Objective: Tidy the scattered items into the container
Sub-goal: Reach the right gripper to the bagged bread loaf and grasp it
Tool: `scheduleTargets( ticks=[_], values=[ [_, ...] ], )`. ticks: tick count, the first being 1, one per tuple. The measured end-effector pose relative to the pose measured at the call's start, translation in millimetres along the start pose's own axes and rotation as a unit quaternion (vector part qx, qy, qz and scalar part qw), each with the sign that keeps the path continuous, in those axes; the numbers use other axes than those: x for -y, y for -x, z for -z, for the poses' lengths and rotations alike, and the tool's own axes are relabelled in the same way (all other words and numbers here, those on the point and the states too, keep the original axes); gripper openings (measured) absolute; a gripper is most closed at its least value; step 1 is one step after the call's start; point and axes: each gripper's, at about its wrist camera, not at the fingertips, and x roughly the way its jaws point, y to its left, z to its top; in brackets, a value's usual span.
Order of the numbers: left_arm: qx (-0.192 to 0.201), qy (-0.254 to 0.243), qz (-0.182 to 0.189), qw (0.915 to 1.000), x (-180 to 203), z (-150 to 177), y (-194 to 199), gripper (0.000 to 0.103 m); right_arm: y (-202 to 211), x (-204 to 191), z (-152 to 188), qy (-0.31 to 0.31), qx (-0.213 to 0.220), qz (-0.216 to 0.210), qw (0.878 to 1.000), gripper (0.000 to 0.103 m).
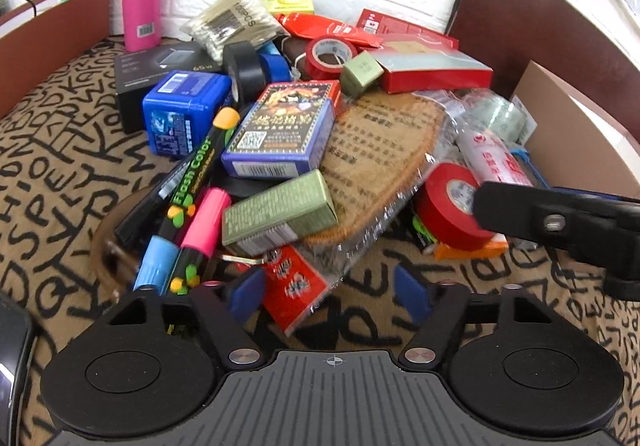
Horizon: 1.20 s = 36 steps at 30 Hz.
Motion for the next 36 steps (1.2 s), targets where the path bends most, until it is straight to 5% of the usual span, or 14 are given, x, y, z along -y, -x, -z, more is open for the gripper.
scheduleTargets(
  ticks=[6,10,13,14,20,28,29,33,36],
  values=[
    [-0.006,0.017,0.015,0.9997,-7.5,-9.9,-12.3,0.075,-37.4,-2.7,-11.5,-0.008,-0.033,-0.029,0.999,0.077],
    [-0.009,0.025,0.017,0.9995,-8.4,-16.2,-17.8,0.073,-58.3,3.9,-16.1,-0.046,-0.049,-0.057,0.996,0.073],
    [-0.015,0.015,-0.010,0.9997,-6.6,-19.7,-19.2,0.022,-65.9,-0.4,-19.8,-0.034,-0.039,-0.058,0.997,0.053],
    [-0.019,0.018,-0.007,0.9996,-8.2,-21.2,-18.6,0.018,-68.2,-0.9,-20.6,-0.035,-0.041,-0.070,0.996,0.032],
    [0.001,-0.003,0.016,0.9999,8.1,-23.6,16.9,0.004,-39.4,-8.6,-26.8,-0.016,-0.011,-0.075,0.997,0.025],
    [-0.029,-0.051,0.087,0.9945,42.7,15.2,63.8,0.008,42.6,6.0,-7.8,-0.010,0.009,-0.070,0.997,0.025],
    [-0.041,-0.057,0.094,0.9931,45.8,25.0,63.8,0.030,49.4,9.5,1.3,-0.015,0.002,-0.066,0.998,0.025],
    [-0.098,-0.061,0.114,0.9868,53.4,55.3,51.8,0.045,57.1,32.8,44.7,-0.063,-0.043,-0.047,0.996,0.026],
    [-0.098,-0.065,0.116,0.9863,56.7,66.0,56.2,0.061,54.0,50.4,69.1,-0.102,-0.072,-0.035,0.992,0.026]
  ],
)
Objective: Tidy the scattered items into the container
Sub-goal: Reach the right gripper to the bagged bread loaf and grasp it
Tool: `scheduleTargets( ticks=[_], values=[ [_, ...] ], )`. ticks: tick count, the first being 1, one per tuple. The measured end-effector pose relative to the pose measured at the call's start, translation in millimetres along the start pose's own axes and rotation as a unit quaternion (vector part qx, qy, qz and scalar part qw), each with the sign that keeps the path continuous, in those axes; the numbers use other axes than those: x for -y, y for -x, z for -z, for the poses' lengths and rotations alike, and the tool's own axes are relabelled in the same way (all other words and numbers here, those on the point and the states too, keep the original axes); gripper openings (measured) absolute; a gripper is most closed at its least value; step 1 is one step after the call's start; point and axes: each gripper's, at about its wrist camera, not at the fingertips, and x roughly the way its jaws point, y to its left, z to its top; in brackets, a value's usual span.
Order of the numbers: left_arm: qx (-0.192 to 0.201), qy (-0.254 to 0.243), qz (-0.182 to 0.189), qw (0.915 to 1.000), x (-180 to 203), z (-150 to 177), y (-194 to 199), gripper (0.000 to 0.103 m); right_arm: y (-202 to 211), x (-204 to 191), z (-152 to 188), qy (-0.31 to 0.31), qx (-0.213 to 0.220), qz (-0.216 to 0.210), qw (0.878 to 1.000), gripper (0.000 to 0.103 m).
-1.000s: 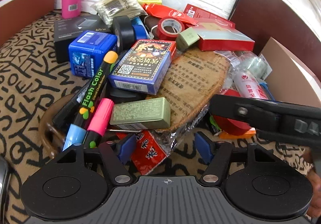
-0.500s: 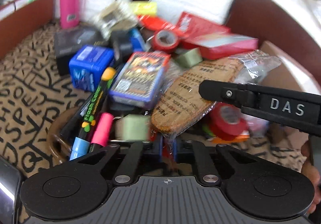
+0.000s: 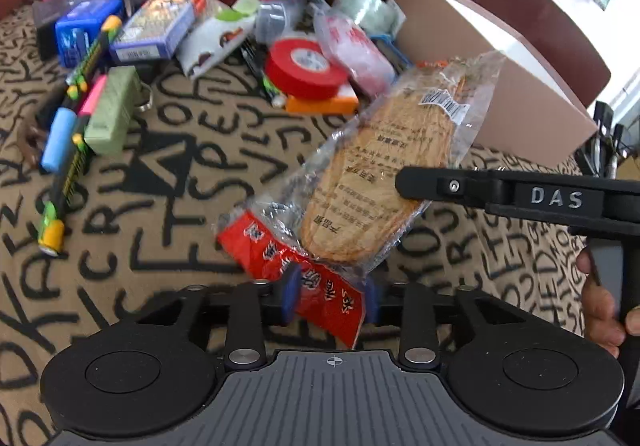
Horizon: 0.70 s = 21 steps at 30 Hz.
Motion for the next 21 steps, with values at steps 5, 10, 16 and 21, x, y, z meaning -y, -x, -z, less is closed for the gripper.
scheduleTargets(
  ticks=[5,10,16,21],
  values=[
    [0.041,-0.003,0.003,0.9992,1.2,-1.9,16.7,0.084,1.2,3.3,3.2,-0.003,0.011,0.018,1.000,0.044],
    [0.066,-0.003,-0.003,0.9978,-1.0,-21.6,4.4,0.090,6.1,8.3,-0.1,-0.012,0.032,0.038,0.999,0.063],
    [0.018,-0.014,0.023,0.9995,-0.8,-43.4,-43.6,0.092,9.3,22.0,-4.4,-0.028,0.036,0.048,0.998,0.062],
    [0.020,-0.068,0.027,0.9971,13.6,-36.8,-51.8,0.093,2.3,24.7,-7.9,-0.025,0.029,0.053,0.998,0.058]
  ],
)
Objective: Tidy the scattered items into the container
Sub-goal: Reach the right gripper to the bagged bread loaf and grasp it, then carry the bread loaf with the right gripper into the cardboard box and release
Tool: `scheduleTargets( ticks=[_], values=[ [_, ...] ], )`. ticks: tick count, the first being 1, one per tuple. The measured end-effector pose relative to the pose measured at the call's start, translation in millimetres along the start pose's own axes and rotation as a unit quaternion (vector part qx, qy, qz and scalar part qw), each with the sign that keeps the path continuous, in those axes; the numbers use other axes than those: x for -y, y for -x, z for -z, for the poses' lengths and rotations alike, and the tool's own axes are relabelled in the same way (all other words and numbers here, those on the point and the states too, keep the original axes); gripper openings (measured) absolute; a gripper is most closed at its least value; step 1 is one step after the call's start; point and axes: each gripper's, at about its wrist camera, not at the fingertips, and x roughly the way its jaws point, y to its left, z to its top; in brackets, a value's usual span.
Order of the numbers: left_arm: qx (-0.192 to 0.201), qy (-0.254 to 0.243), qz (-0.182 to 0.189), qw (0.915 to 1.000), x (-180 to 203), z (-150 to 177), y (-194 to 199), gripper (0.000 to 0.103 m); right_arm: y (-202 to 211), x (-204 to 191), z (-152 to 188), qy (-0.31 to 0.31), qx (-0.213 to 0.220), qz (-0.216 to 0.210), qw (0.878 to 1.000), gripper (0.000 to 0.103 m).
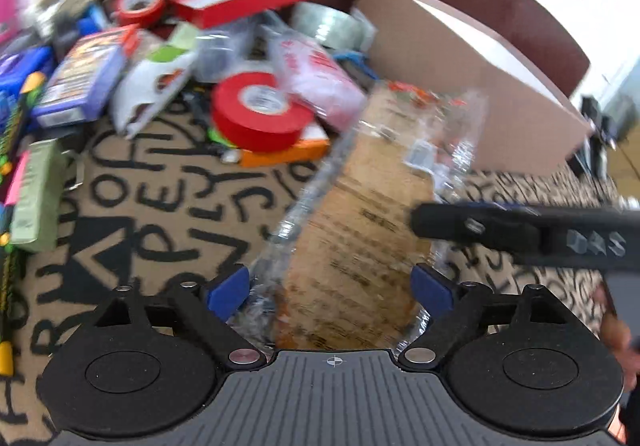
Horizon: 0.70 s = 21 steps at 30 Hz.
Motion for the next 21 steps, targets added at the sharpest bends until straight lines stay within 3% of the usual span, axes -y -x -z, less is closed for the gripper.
scheduleTargets(
  ticks=[2,8,9,10,12,15,21],
  values=[
    [0.000,-0.021,-0.010,0.9997,4.3,2.4,0.3,0.081,-8.2,0.8,-1.6,-0.002,-0.007,0.003,1.000,0.058],
    [-0.002,0.005,-0.001,1.0000,-3.2,-2.5,-1.5,0.080,-27.2,16.6,-0.4,-0.038,-0.022,-0.003,0.999,0.058],
    [-0.003,0.001,-0.008,1.0000,-1.1,-3.7,-2.3,0.077,-30.7,20.0,-0.8,-0.047,-0.023,-0.011,0.999,0.056],
    [-0.004,-0.006,-0.015,0.9999,1.6,-4.6,-2.5,0.059,-33.4,22.7,-1.0,-0.055,-0.025,-0.018,0.998,0.053],
    [-0.005,-0.007,-0.022,0.9997,4.4,-4.6,1.1,0.049,-33.3,21.5,-0.6,-0.054,-0.026,-0.021,0.998,0.037],
    [0.003,0.005,-0.017,0.9998,6.4,-1.6,13.5,0.042,-18.1,9.7,0.7,-0.006,-0.003,0.002,1.000,0.030],
    [0.047,0.007,-0.022,0.9986,25.5,-6.5,47.6,0.035,24.4,-6.6,-6.3,0.046,0.055,-0.010,0.997,0.025]
  ],
)
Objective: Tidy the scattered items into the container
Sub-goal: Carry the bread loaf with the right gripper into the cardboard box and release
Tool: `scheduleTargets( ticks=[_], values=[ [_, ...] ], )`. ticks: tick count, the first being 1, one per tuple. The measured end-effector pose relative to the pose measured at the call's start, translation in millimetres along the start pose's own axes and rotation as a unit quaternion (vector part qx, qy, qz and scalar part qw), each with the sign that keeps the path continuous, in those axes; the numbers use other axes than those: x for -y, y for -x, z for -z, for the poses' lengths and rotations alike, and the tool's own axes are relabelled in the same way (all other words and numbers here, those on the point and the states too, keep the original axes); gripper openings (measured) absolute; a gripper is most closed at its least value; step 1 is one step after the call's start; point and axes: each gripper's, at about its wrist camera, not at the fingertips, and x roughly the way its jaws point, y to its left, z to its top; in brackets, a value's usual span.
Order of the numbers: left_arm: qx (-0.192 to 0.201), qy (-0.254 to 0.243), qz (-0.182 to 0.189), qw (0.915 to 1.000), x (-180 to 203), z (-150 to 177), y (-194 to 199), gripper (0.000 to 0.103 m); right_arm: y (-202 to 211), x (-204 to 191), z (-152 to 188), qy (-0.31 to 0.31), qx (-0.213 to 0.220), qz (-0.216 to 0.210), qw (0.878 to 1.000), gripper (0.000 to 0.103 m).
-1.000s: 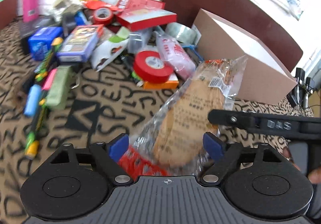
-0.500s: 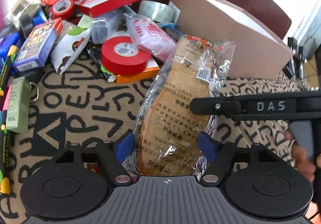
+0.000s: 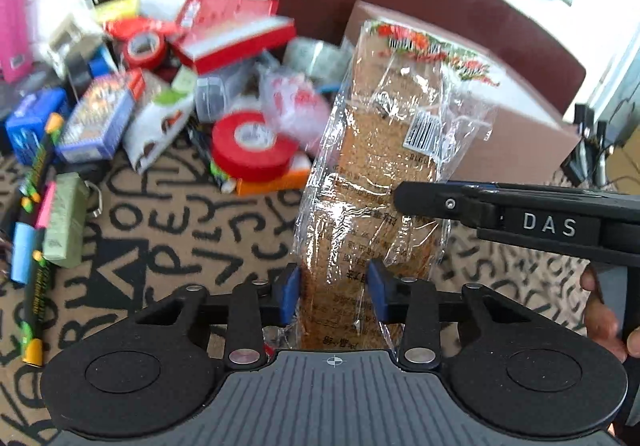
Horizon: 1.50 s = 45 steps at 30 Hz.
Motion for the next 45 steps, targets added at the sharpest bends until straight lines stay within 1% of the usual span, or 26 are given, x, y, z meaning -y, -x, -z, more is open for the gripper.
scheduleTargets(
  ticks=[3,7,11,15,16,17,18,19,20,21,23,25,27,29,31,34,36,38,39,41,42,43,44,45],
  values=[
    [0.029,-0.002,0.009,0.9995,10.3,-14.8,16.1,0.034,23.7,-4.9,-9.6,0.017,0.036,-0.002,0.999,0.025],
    [0.066,-0.022,0.022,0.9974,31.7,-48.1,26.5,0.033,52.7,5.0,-33.1,0.011,0.081,-0.002,0.997,0.025],
    [0.098,-0.055,0.038,0.9929,62.2,-88.4,26.9,0.033,82.3,21.3,-63.0,0.003,0.133,0.018,0.991,0.025],
    [0.112,-0.091,0.051,0.9882,93.2,-131.8,16.0,0.032,106.9,47.5,-96.4,-0.017,0.180,0.038,0.983,0.025],
    [0.115,-0.102,0.050,0.9869,102.0,-143.0,11.5,0.029,107.4,53.8,-104.9,-0.026,0.189,0.042,0.981,0.025],
    [0.116,-0.112,0.044,0.9859,110.4,-153.1,5.8,0.016,107.0,60.7,-113.2,-0.037,0.197,0.046,0.979,0.024],
    [0.118,-0.122,0.041,0.9846,117.8,-163.0,-0.5,0.015,106.1,67.9,-120.7,-0.049,0.204,0.049,0.977,0.023],
    [0.118,-0.129,0.041,0.9837,124.5,-171.8,-7.5,0.015,104.9,75.1,-127.1,-0.059,0.210,0.052,0.975,0.020],
    [0.114,-0.134,0.046,0.9833,129.2,-180.1,-15.6,0.016,103.5,81.4,-133.2,-0.067,0.215,0.055,0.973,0.017],
    [0.108,-0.134,0.052,0.9837,134.5,-188.4,-25.7,0.016,101.1,86.1,-138.3,-0.072,0.219,0.059,0.971,0.016],
    [0.098,-0.138,0.050,0.9844,144.9,-198.8,-47.0,0.016,92.6,90.2,-146.9,-0.074,0.227,0.075,0.968,0.014],
    [0.081,-0.147,0.044,0.9848,152.5,-202.5,-70.3,0.016,81.2,92.6,-151.7,-0.070,0.226,0.096,0.967,0.014],
    [0.056,-0.150,0.039,0.9862,155.7,-200.6,-96.1,0.016,67.5,102.4,-152.8,-0.071,0.215,0.114,0.967,0.014],
    [0.038,-0.147,0.039,0.9877,152.3,-197.7,-113.3,0.016,55.4,115.2,-148.4,-0.080,0.196,0.122,0.970,0.014],
    [0.022,-0.142,0.040,0.9888,147.3,-195.8,-126.0,0.016,45.9,129.1,-141.4,-0.092,0.177,0.125,0.972,0.014],
    [0.006,-0.137,0.035,0.9900,142.3,-197.0,-141.8,0.019,36.4,141.3,-131.6,-0.101,0.160,0.134,0.973,0.014],
    [0.000,-0.135,0.037,0.9902,137.3,-192.7,-143.1,0.021,31.1,145.1,-127.2,-0.106,0.151,0.135,0.974,0.014],
    [-0.003,-0.137,0.038,0.9899,134.4,-189.5,-143.7,0.037,25.5,146.6,-124.7,-0.107,0.145,0.134,0.975,0.014],
    [-0.004,-0.138,0.037,0.9897,134.0,-189.3,-144.9,0.037,22.9,146.8,-123.7,-0.107,0.141,0.133,0.975,0.015],
    [-0.003,-0.143,0.036,0.9890,133.7,-185.8,-142.9,0.059,19.2,145.9,-122.5,-0.107,0.135,0.131,0.976,0.016],
    [0.001,-0.145,0.034,0.9888,134.2,-183.8,-141.3,0.064,18.0,145.1,-121.8,-0.107,0.132,0.130,0.977,0.016],
    [0.006,-0.146,0.031,0.9887,134.5,-181.7,-139.1,0.075,17.5,144.2,-121.3,-0.107,0.131,0.130,0.977,0.016],
    [0.012,-0.146,0.027,0.9889,134.0,-179.3,-136.2,0.086,17.4,143.2,-120.6,-0.106,0.130,0.129,0.977,0.018],
    [0.019,-0.144,0.023,0.9892,133.8,-177.4,-132.5,0.091,17.6,142.1,-119.1,-0.105,0.129,0.128,0.978,0.029]
  ],
)
